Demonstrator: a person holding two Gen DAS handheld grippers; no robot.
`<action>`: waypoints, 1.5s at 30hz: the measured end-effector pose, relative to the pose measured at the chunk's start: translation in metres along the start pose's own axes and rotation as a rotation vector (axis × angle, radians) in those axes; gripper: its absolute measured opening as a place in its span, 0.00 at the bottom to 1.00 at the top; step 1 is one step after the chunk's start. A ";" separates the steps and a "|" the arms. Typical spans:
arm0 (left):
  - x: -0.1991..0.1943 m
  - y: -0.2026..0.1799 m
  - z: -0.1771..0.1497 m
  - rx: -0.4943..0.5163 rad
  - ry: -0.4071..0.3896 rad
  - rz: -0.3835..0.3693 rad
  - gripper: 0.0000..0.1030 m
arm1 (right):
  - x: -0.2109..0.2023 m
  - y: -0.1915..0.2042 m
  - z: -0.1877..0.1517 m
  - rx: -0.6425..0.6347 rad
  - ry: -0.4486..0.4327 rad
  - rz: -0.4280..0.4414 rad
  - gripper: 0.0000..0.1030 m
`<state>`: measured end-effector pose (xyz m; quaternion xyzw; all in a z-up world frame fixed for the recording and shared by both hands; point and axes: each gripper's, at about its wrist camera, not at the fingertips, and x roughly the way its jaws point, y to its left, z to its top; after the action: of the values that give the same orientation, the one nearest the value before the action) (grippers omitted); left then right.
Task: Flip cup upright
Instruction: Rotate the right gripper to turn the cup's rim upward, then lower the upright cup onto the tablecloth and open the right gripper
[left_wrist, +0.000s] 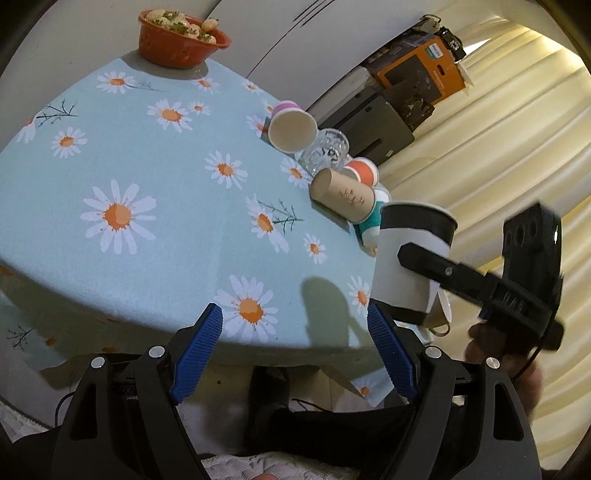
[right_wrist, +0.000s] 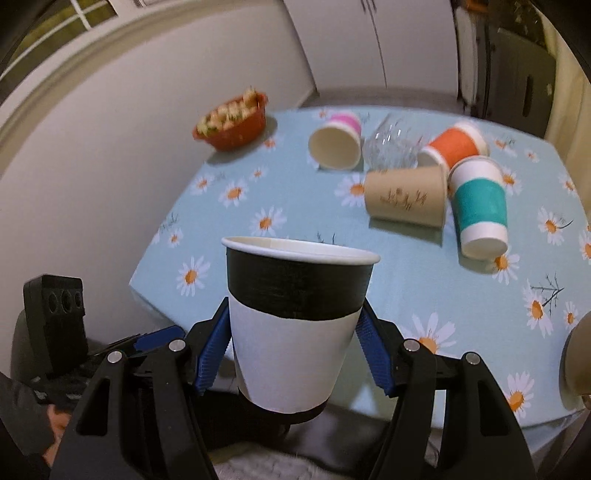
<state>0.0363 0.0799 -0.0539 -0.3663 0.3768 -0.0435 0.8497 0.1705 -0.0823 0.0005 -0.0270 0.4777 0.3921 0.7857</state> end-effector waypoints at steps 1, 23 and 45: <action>-0.002 0.001 0.000 -0.003 -0.010 -0.004 0.77 | -0.001 0.001 -0.005 -0.017 -0.047 -0.010 0.63; -0.016 0.011 0.005 -0.038 -0.107 -0.012 0.77 | 0.034 0.005 -0.070 -0.119 -0.557 -0.280 0.63; -0.014 0.006 0.004 -0.006 -0.123 0.029 0.77 | 0.073 0.004 -0.089 -0.227 -0.596 -0.427 0.63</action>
<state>0.0278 0.0912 -0.0475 -0.3654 0.3291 -0.0076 0.8707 0.1200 -0.0739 -0.1028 -0.0976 0.1656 0.2605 0.9461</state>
